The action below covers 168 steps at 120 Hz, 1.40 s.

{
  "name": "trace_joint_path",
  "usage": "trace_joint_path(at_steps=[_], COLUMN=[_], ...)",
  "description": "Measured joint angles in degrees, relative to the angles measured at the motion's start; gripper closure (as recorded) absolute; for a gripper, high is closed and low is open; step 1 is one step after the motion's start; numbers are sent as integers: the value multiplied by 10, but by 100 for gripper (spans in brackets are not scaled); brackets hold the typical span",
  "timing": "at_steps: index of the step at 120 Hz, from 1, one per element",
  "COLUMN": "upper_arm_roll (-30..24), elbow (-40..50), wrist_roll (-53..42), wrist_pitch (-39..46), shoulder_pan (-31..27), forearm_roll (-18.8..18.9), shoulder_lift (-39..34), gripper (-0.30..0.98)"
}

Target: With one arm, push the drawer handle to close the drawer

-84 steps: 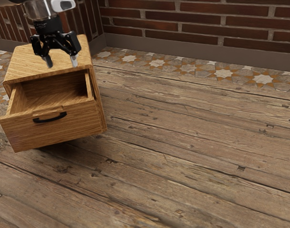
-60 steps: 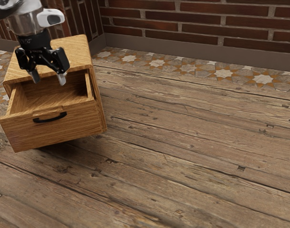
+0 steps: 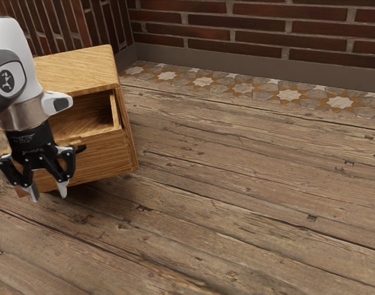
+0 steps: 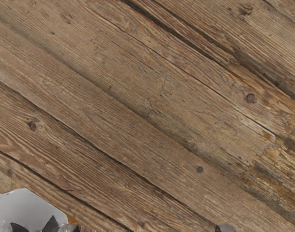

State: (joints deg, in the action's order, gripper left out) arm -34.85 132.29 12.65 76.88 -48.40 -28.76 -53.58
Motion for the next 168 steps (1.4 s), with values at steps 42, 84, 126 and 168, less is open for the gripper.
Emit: trace_joint_path(at_steps=[42, 84, 126, 168], upper_arm_roll=[-12, -6, -12, -13], elbow=[11, -13, -29, -55], wrist_roll=[60, 92, 111, 144], wrist_pitch=[43, 84, 183, 232], shoulder_pan=[-28, -32, -31, -38], forearm_roll=[-9, 19, 57, 92], shoulder_lift=[-39, 64, 173, 231], gripper=[65, 72, 73, 73])
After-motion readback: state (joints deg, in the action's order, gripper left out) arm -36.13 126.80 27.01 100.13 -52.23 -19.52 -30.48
